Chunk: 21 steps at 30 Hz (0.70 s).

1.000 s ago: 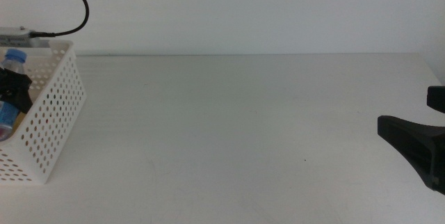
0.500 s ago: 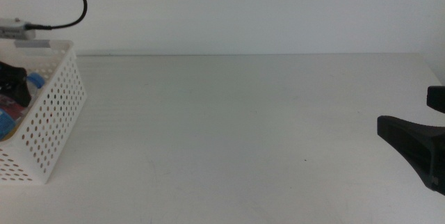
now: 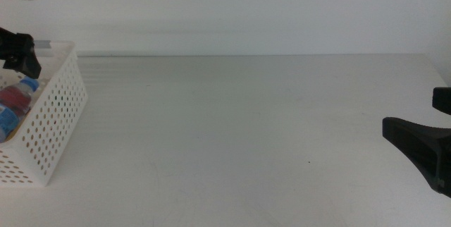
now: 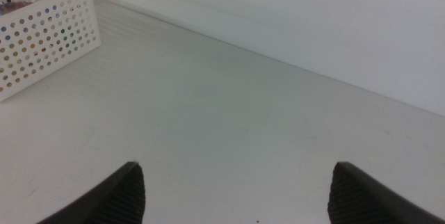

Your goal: Use arms to grab the bottles and put them into the dustbin to the left of the table.

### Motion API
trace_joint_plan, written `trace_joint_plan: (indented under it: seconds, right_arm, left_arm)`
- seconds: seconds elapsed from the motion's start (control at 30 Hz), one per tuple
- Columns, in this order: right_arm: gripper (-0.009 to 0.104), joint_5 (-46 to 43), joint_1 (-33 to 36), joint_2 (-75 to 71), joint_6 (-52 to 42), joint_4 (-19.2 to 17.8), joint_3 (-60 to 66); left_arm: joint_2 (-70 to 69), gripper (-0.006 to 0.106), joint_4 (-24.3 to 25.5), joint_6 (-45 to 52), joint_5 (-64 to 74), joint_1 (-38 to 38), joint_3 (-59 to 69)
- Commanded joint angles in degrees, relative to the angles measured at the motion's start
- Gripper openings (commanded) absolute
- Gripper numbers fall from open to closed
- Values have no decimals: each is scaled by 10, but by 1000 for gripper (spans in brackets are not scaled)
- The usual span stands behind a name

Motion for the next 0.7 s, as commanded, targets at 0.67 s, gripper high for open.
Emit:
trace_joint_plan:
  seconds: [0.67]
  right_arm:
    - [74, -42, 2, 0, -8, -3, -15]
  left_arm:
    - [-448, 90, -109, 20, -308, -102, 346]
